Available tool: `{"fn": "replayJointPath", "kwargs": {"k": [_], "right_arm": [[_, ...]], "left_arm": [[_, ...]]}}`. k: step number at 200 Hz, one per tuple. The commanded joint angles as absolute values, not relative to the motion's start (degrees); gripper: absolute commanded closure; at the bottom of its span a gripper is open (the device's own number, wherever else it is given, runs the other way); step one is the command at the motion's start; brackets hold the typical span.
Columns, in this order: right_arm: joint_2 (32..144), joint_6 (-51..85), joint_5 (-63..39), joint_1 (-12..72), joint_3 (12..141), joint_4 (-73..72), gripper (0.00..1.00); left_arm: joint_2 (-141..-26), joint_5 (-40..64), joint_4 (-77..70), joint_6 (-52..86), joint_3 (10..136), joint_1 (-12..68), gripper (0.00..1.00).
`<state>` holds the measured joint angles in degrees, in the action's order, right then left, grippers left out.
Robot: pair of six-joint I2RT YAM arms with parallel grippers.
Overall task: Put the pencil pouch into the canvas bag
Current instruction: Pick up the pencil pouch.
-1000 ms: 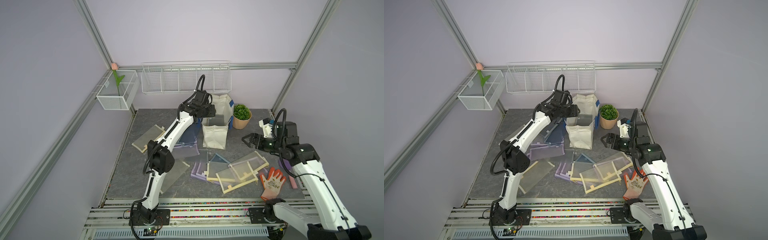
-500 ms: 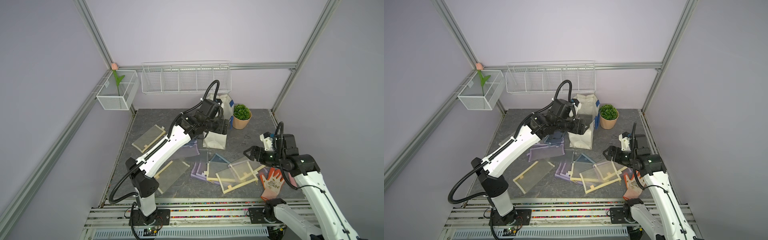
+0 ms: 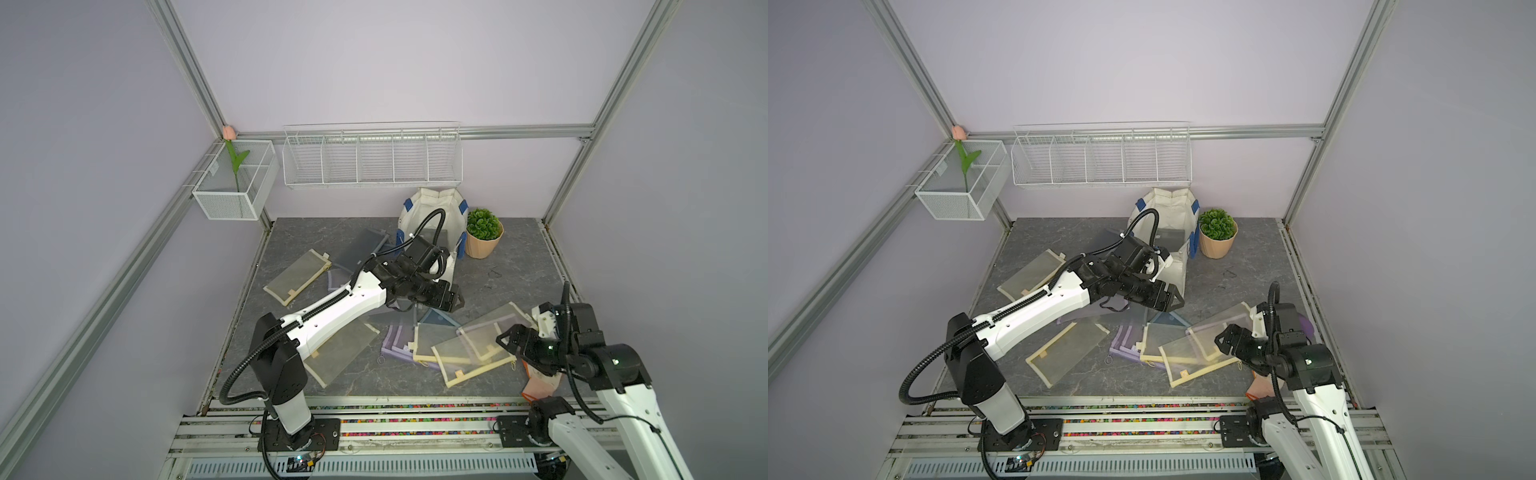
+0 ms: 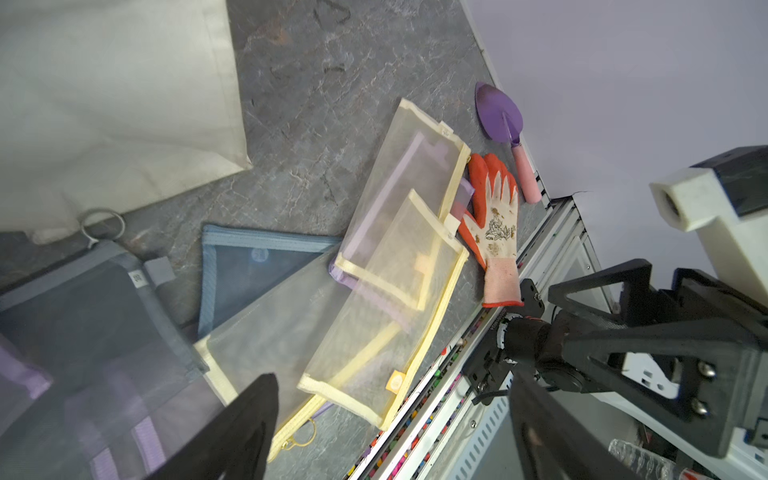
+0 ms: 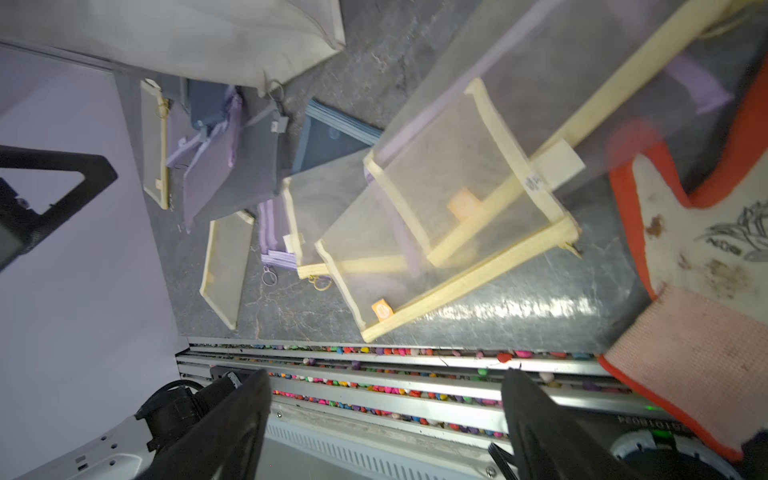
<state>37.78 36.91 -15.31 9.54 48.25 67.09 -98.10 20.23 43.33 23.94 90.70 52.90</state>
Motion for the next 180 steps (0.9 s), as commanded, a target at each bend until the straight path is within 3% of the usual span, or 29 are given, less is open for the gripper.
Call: {"fn": "replayJointPath", "kwargs": {"k": [1,72,180], "right_arm": [[36.38,40.20,-12.54,9.93,46.55,74.20,0.11],[35.96,42.86,-12.42,10.20,42.80,73.31,0.12],[53.07,48.52,-17.06,10.46,27.75,36.78,0.12]], "left_arm": [[-94.71,23.16,40.90,23.51,86.41,53.97,0.13],[-94.01,27.50,34.30,23.74,76.81,54.05,0.12],[-113.73,30.68,30.37,22.85,85.78,52.58,0.13]]}}
